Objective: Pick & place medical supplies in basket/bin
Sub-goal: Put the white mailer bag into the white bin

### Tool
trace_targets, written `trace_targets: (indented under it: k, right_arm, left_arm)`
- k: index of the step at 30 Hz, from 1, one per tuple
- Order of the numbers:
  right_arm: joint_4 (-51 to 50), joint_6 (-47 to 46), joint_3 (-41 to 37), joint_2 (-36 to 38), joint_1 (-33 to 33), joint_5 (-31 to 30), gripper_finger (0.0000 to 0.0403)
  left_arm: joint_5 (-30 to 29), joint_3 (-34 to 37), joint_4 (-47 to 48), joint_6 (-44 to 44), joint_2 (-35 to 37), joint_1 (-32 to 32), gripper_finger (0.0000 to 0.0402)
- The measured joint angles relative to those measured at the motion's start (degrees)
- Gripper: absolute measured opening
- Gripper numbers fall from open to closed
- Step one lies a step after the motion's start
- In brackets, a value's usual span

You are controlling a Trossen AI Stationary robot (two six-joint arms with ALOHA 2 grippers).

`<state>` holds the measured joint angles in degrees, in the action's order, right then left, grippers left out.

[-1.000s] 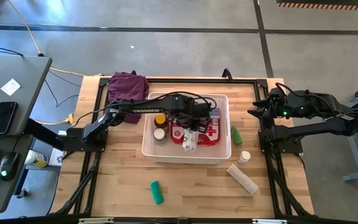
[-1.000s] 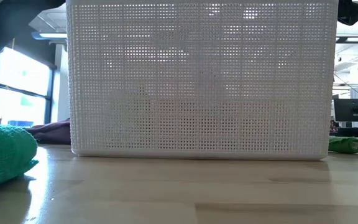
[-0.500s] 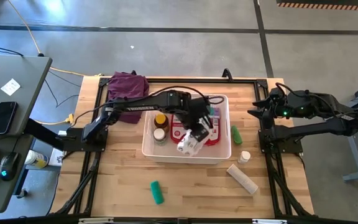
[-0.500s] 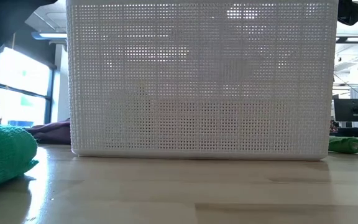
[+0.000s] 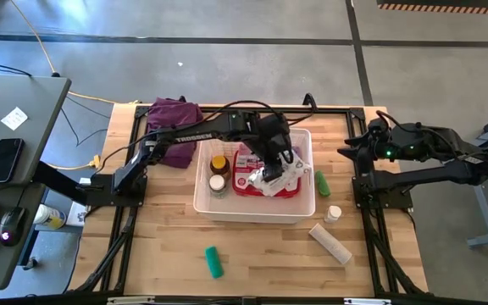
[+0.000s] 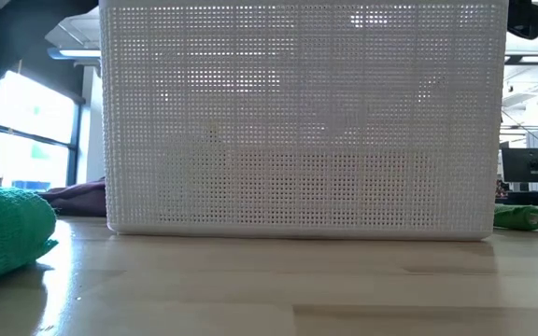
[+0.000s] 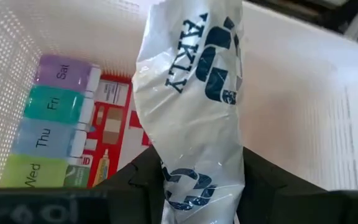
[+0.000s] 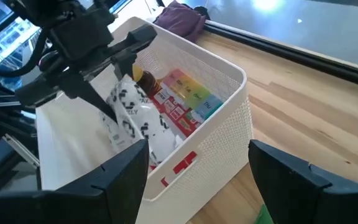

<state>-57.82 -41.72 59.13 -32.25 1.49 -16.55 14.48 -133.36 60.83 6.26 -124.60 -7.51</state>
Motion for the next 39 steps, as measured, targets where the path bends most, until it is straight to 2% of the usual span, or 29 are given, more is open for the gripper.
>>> trace_targets:
  k: [5,11,17,22,28,34,39]
  right_arm:
    - [0.00,-2.32,0.00,0.00,-0.01,0.00,0.0265]
    - [-0.02,-4.76,0.00,0.00,0.00,-0.01,0.0265]
    - [-0.12,-6.57,0.00,-0.04,-0.01,-2.40,0.0265]
    - [-0.17,-7.80,0.00,-0.04,0.01,-3.94,0.0265]
    - [-0.17,-9.94,0.00,-0.04,0.01,-4.32,0.0265]
    - [-0.20,-10.79,0.00,-0.04,0.01,-4.99,0.0265]
    - [-0.20,-10.79,0.01,-0.04,-0.01,-5.29,0.0265]
  left_arm:
    - [0.02,0.04,4.52,-5.96,-0.02,0.57,0.0161]
    - [-0.28,0.04,4.39,-11.54,-0.03,3.05,0.0155]
    - [-3.18,0.04,6.20,-18.51,-0.48,4.45,0.0182]
    - [-6.08,0.04,7.58,-23.49,-0.48,4.13,0.0159]
    - [-6.42,0.04,7.47,-25.99,-0.48,4.15,0.0156]
    - [-4.14,0.04,7.47,-25.96,-0.48,4.14,0.0190]
    - [-0.99,0.04,7.23,-24.17,-0.48,4.96,0.0167]
